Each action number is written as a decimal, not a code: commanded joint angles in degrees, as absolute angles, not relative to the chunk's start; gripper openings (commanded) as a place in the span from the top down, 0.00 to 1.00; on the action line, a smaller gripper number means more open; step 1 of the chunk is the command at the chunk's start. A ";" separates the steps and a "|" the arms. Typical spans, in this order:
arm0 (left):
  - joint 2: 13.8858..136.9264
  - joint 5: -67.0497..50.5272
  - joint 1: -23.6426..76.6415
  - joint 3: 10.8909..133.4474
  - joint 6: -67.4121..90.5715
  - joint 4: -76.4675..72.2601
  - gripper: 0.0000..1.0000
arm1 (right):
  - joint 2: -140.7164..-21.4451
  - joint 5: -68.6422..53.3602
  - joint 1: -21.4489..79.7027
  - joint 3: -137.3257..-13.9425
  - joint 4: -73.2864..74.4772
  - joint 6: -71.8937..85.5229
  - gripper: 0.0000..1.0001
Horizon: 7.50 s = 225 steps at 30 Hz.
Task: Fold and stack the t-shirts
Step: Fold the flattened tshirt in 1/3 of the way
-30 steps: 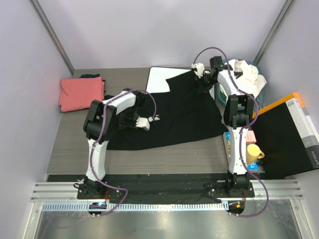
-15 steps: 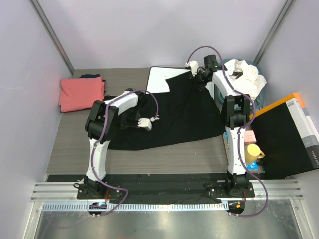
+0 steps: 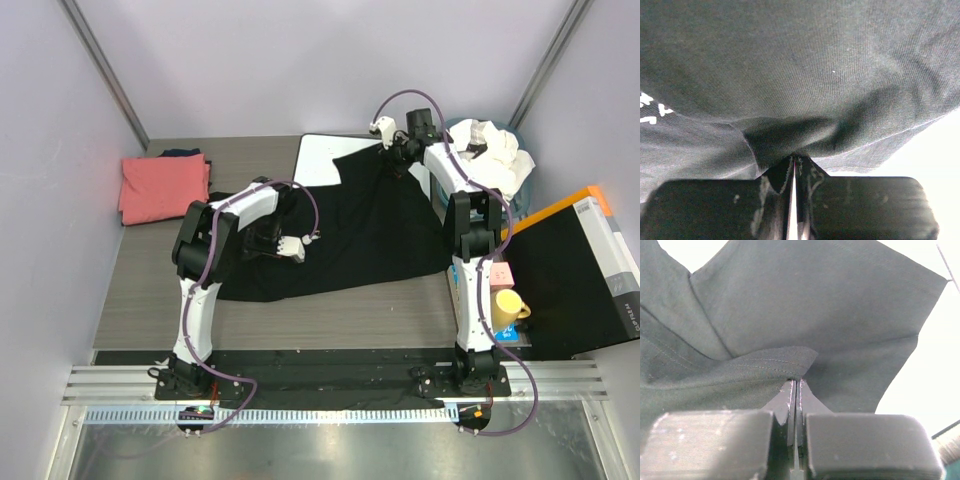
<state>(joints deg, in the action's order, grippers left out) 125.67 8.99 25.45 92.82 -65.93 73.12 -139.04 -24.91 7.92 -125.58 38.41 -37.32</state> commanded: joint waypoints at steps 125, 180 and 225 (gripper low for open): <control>120.59 12.84 18.02 82.17 -61.52 74.18 1.00 | -130.02 -21.73 21.19 -122.53 27.52 -30.77 0.45; 110.66 11.05 17.14 66.80 -63.63 66.90 1.00 | -115.57 -19.33 10.72 -93.14 59.41 -59.42 0.95; 105.30 3.77 18.81 85.32 -52.82 89.00 0.82 | -119.97 -23.03 13.71 -106.42 64.60 -60.47 0.58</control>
<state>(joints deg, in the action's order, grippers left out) 110.17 2.35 20.80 73.65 -54.26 75.64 -122.63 -21.04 14.06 -98.61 63.48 -61.87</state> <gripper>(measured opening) 0.144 0.345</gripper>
